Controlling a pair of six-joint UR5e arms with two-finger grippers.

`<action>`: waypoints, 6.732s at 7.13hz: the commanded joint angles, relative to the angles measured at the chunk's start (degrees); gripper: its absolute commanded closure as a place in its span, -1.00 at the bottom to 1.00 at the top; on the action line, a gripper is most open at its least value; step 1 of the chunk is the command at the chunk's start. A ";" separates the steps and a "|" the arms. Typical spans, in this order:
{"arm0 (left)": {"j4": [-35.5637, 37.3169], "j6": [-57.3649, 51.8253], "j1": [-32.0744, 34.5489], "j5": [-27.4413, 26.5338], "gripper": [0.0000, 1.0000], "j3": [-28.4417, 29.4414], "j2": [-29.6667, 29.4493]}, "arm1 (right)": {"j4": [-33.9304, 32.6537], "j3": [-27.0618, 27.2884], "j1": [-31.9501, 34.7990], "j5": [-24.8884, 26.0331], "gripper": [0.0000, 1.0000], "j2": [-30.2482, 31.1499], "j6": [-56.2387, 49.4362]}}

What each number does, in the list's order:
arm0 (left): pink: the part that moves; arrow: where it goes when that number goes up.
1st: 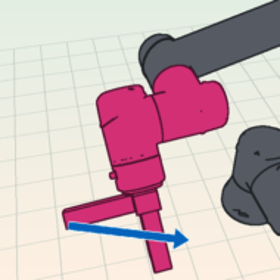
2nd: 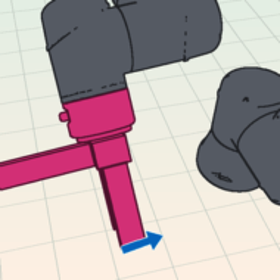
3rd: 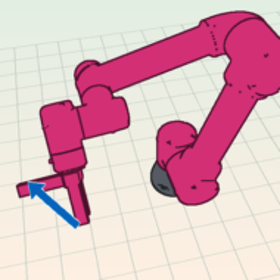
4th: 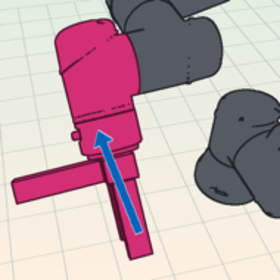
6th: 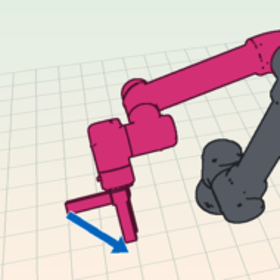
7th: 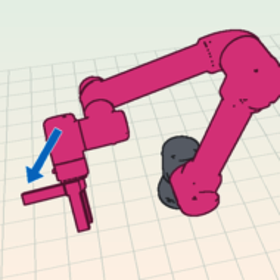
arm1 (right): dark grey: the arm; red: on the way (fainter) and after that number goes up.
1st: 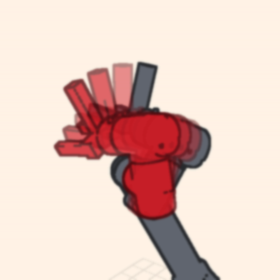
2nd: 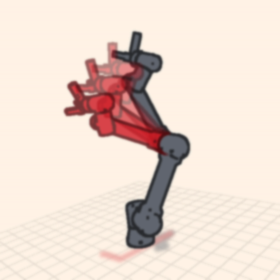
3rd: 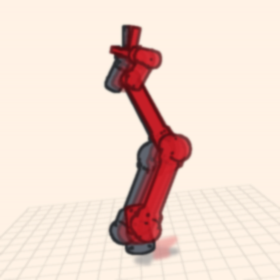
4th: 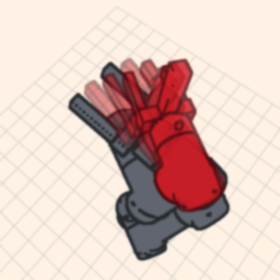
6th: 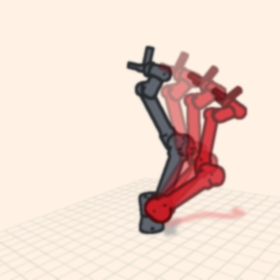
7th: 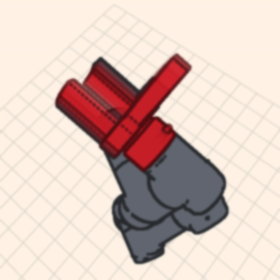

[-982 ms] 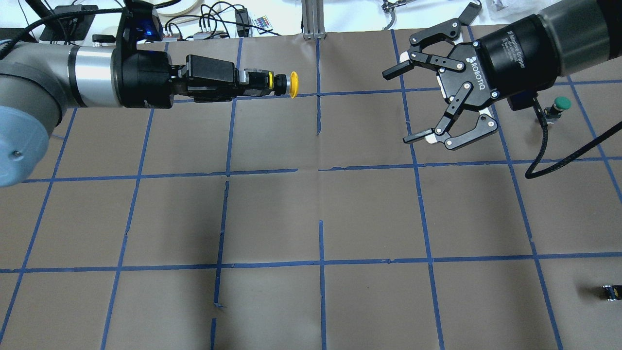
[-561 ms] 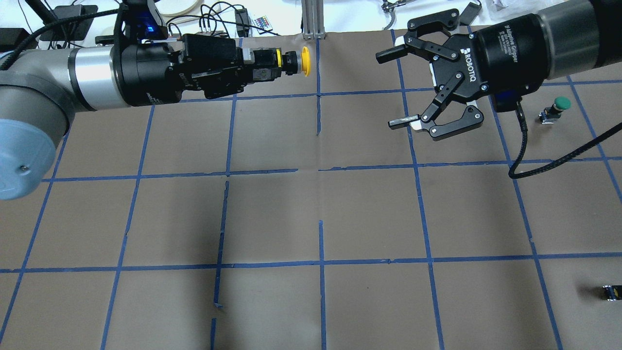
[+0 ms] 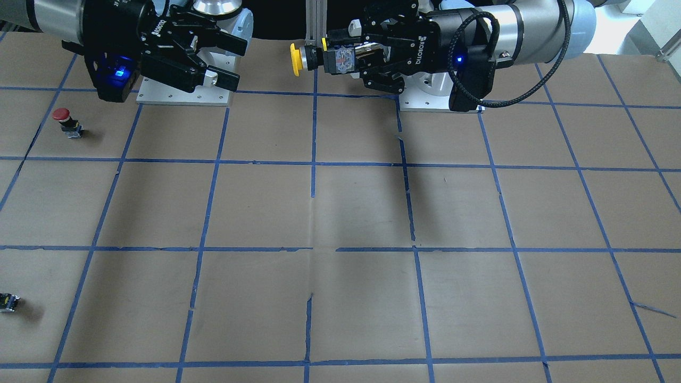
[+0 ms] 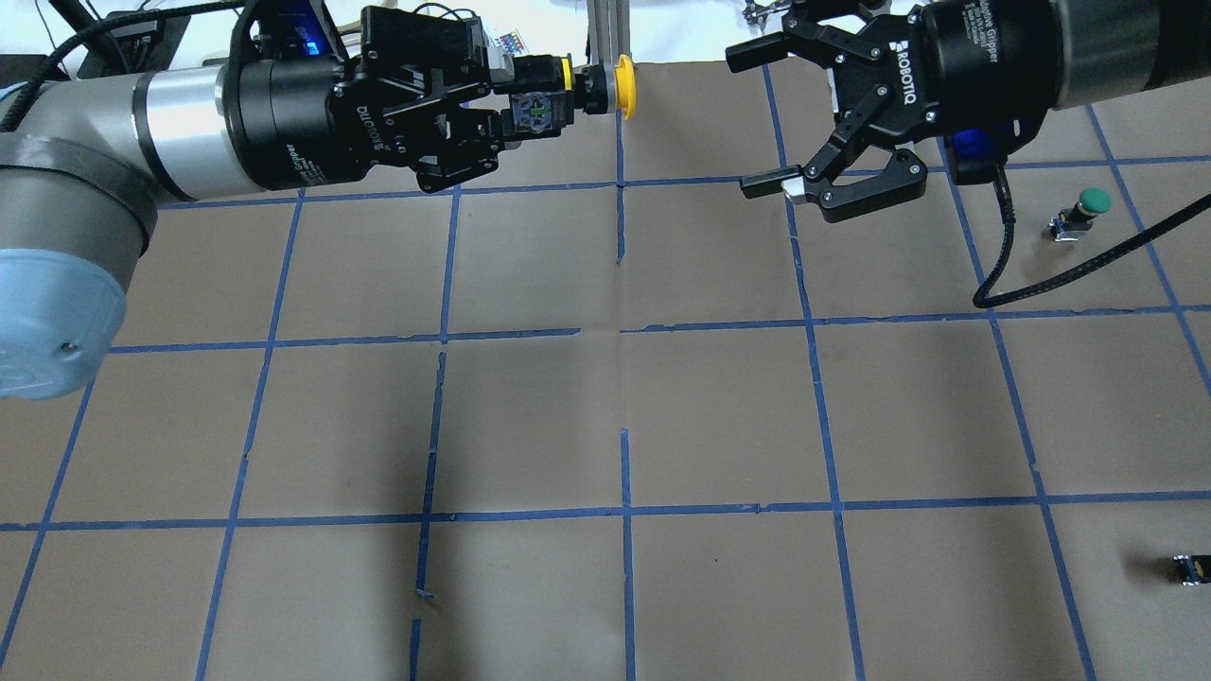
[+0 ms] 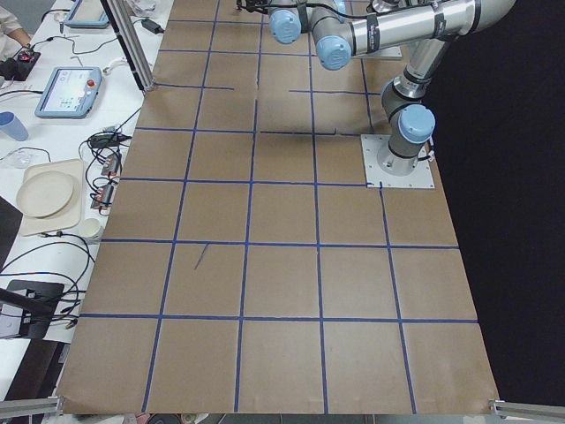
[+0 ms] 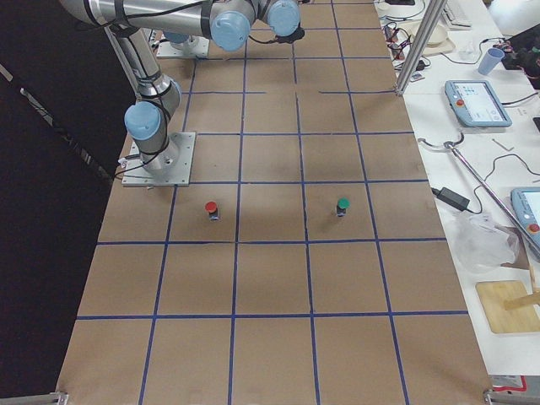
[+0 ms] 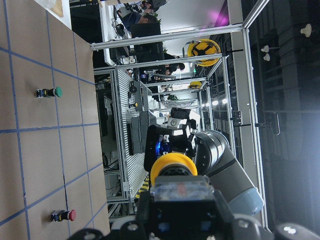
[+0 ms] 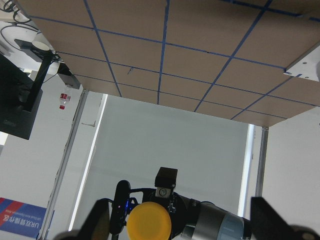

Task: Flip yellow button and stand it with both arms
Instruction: 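Bring the right gripper to the yellow button held by the left gripper, then grasp the button with the right gripper and open the left gripper, then carry the button away with the right gripper while the left arm withdraws, then lower the button upright onto the table with the right gripper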

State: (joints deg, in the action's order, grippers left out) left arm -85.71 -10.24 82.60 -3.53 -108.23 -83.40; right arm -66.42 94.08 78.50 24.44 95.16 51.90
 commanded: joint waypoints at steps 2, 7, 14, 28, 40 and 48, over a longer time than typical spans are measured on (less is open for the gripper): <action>0.81 4.18 0.28 -0.07 0.90 -0.05 0.07 | -0.12 -4.59 3.50 4.48 -0.99 -1.54 5.75; 0.81 4.35 0.28 0.37 0.90 -0.23 -0.01 | -1.52 -12.25 9.73 2.28 -0.99 -7.97 14.25; 0.99 4.35 0.46 0.46 0.90 -0.23 -0.10 | -1.44 -12.26 9.31 2.20 0.06 -8.32 14.11; 1.07 12.35 0.46 -14.17 -0.98 0.38 2.19 | -0.74 -13.66 1.83 25.59 0.59 -7.44 -8.24; -8.06 1.54 12.41 -88.90 -0.99 27.81 -13.20 | -38.70 8.53 -21.44 66.27 0.59 -7.53 -128.27; -7.36 0.66 5.46 -86.20 -0.99 21.74 -8.45 | -54.43 21.67 -34.18 57.57 0.58 -9.89 -164.11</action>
State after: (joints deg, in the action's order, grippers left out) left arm -93.06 -9.57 87.76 -89.26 -86.82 -92.01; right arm -120.41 115.39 46.23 82.21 86.59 -108.50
